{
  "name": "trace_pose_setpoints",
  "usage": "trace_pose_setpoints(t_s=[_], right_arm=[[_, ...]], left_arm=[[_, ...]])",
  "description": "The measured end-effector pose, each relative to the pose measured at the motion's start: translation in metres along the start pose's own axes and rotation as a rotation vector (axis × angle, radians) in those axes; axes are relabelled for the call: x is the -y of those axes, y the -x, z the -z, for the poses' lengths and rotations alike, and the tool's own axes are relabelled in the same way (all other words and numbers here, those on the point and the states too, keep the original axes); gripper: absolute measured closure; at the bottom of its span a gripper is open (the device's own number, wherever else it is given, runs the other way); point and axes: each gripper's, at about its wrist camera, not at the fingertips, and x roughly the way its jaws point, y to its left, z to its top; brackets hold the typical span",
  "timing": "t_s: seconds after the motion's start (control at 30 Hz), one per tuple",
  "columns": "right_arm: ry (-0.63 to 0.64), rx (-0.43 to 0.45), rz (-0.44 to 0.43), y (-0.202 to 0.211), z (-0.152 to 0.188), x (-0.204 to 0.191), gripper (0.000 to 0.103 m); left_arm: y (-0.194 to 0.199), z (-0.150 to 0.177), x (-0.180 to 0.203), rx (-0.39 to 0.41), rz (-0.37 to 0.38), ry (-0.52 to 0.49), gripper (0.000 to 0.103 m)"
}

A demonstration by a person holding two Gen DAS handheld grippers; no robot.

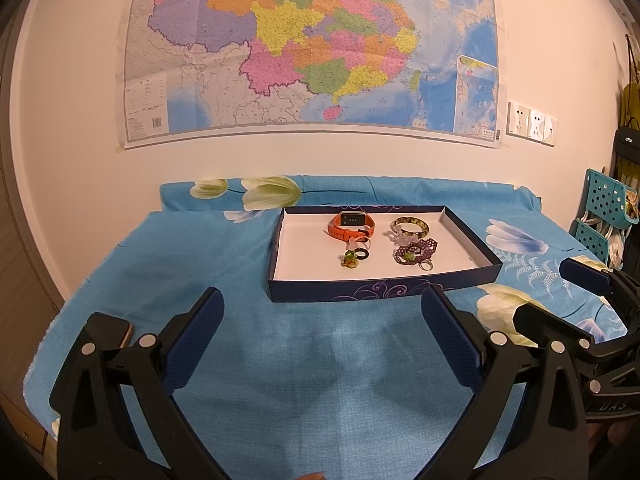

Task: Organize jewelry

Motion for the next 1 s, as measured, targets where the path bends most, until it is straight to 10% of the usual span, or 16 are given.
trace_pose_setpoints(t_s=[1.0], right_arm=[[0.0, -0.006, 0.001, -0.0013, -0.002, 0.003, 0.007]], left_arm=[[-0.0086, -0.0013, -0.0031, -0.022, 0.03, 0.022, 0.006]])
